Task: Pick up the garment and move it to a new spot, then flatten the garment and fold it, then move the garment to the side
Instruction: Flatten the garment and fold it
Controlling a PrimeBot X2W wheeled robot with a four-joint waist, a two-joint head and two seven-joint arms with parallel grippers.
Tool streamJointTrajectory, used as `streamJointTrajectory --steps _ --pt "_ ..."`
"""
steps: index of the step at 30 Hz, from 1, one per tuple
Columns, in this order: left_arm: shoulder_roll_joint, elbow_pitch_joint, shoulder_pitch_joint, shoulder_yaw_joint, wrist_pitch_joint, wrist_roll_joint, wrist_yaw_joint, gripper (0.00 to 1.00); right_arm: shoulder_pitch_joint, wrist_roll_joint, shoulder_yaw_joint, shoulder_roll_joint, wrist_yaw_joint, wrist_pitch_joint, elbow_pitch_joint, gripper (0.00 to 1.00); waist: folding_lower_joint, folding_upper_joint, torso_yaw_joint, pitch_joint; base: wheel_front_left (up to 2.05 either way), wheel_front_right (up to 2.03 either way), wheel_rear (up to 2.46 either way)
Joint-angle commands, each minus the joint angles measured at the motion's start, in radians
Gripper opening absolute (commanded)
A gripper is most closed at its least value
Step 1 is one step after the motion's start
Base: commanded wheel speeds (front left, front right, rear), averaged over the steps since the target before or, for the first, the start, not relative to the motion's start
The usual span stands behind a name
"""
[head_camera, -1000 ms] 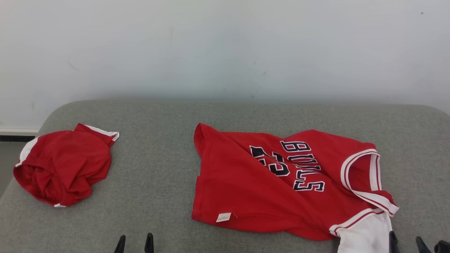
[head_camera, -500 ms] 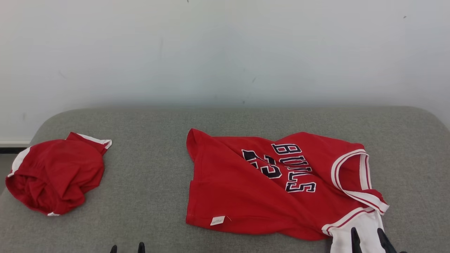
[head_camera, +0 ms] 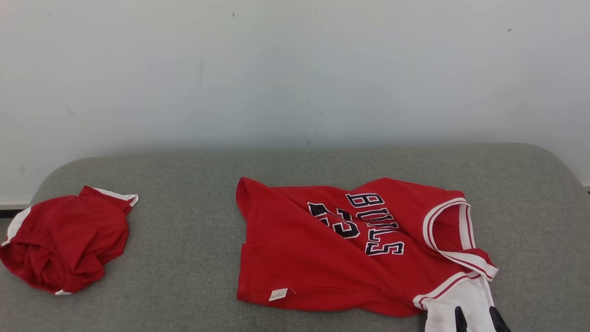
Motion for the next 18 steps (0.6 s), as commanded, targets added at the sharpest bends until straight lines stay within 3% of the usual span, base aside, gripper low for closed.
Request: streamJointTrajectory --steps 1,10,18 --pt "-0.001 0.002 -0.004 0.005 -0.003 0.010 -0.006 1.00 0.007 -0.007 0.008 -0.001 -0.002 -0.010 -0.014 1.00 0.0000 0.0000 0.000 0.000 0.00 0.00 0.00" --pt "-0.001 -0.006 -0.026 0.043 -0.003 0.026 -0.012 1.00 0.001 -0.008 0.047 -0.001 -0.002 0.004 -0.073 1.00 0.0000 0.0000 -0.001 -0.002 0.00 0.00 0.00" --pt "-0.001 -0.008 -0.042 0.062 -0.003 0.047 -0.023 1.00 0.004 0.000 0.052 -0.001 -0.002 0.078 -0.126 1.00 0.0000 0.0000 0.006 -0.006 0.00 0.00 0.00"
